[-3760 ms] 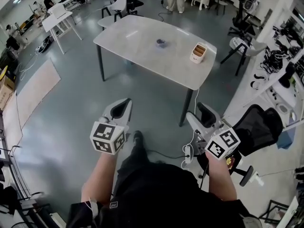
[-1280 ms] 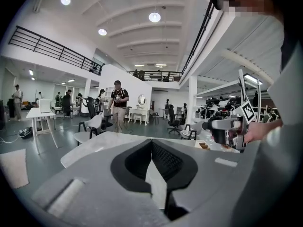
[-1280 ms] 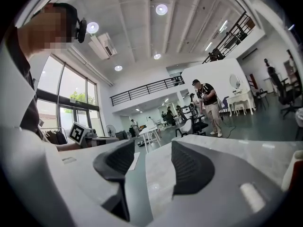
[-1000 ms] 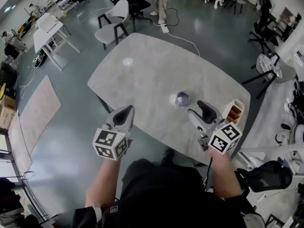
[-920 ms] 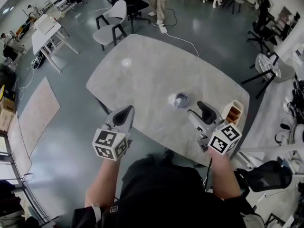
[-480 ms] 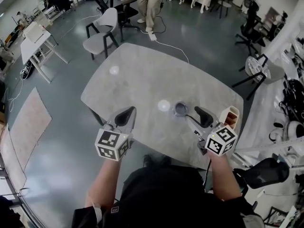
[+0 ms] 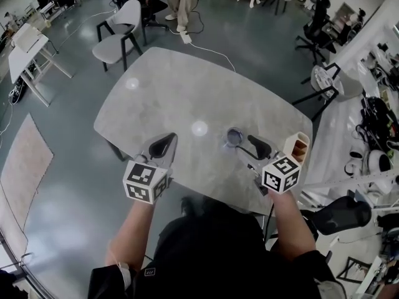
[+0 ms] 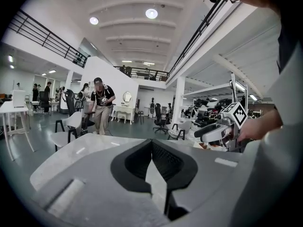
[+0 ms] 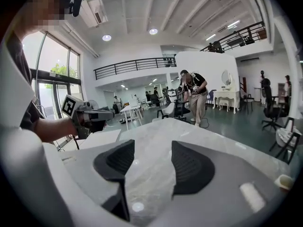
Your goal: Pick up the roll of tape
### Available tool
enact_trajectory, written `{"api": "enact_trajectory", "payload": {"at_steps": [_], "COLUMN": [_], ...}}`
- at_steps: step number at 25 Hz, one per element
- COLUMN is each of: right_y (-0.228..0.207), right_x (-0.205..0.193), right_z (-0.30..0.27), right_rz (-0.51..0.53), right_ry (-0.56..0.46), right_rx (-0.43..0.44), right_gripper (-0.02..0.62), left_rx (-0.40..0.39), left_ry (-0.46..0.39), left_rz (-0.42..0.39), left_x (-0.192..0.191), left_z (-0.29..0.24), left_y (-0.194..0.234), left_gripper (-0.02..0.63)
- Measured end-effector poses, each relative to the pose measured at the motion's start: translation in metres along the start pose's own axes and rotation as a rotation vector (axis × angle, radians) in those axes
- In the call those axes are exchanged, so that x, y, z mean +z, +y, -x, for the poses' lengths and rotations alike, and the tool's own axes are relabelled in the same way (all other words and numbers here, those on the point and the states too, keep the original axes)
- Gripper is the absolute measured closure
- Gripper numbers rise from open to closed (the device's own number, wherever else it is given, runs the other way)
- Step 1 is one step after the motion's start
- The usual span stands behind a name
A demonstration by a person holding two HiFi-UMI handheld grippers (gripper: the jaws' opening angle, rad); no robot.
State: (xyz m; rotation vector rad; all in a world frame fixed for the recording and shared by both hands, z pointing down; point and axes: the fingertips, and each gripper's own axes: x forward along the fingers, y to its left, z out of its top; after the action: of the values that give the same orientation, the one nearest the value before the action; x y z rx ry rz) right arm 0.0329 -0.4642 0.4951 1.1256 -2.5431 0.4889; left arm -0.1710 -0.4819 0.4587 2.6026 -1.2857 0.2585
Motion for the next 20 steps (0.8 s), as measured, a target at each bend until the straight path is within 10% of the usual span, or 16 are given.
{"api": "enact_trajectory", "payload": {"at_steps": [20], "right_y": [-0.072], "right_x": [-0.104], "right_z": [-0.098], "right_rz": [0.024], "right_ry": [0.385], "right_rx": [0.073], "right_gripper": [0.359], "left_rx": [0.008], "left_ry": [0.046], "left_rz": [0.035], "left_x": [-0.019], "left_z": [-0.069], "left_y": [0.01], "left_gripper": [0.595]}}
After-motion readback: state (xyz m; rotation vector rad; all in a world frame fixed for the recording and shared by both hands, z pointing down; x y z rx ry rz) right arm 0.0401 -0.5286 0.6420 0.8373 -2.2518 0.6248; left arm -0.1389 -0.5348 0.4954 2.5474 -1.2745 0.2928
